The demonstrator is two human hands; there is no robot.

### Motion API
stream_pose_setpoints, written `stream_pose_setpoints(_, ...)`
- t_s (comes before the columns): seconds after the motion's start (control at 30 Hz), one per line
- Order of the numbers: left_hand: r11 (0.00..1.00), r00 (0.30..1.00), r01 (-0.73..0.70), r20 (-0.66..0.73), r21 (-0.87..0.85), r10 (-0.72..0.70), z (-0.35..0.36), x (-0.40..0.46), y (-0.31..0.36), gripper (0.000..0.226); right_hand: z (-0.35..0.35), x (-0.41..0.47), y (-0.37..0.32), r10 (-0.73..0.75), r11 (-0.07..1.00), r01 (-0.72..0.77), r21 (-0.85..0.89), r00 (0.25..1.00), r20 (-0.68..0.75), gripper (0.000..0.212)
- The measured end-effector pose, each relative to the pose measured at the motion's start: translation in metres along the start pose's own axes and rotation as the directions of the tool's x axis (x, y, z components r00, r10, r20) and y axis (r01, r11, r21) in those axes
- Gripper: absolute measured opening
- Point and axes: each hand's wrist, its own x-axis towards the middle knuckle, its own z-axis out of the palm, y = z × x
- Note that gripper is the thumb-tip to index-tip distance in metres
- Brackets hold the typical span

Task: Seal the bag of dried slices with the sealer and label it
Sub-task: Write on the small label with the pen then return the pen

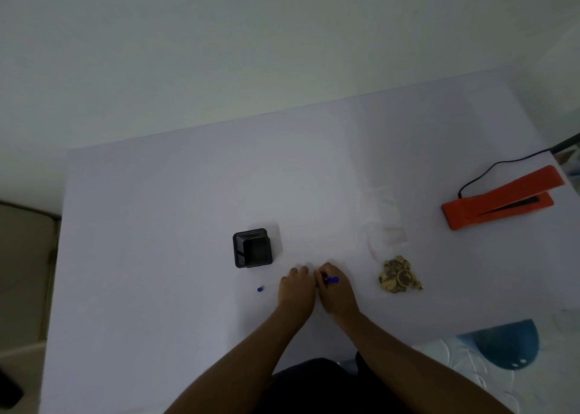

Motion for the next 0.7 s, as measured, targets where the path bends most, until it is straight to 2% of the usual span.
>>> stream_pose_setpoints(0.17, 1.000, 1.000, -0.003, -0.001, 0.007, 0.003, -0.0012, -0.0014, -0.0004, 0.024, 0.0016, 0.0005, 0.0029, -0.029, 0.999, 0.029, -0.023, 1.000, -0.003, 0.023)
stream_pose_setpoints(0.7, 1.000, 1.000, -0.012, 0.014, 0.029, 0.011, -0.0077, -0.0059, 0.0016, 0.032, -0.0082, -0.0025, -0.0038, 0.005, 1.000, -0.004, 0.008, 1.000, -0.024, 0.023)
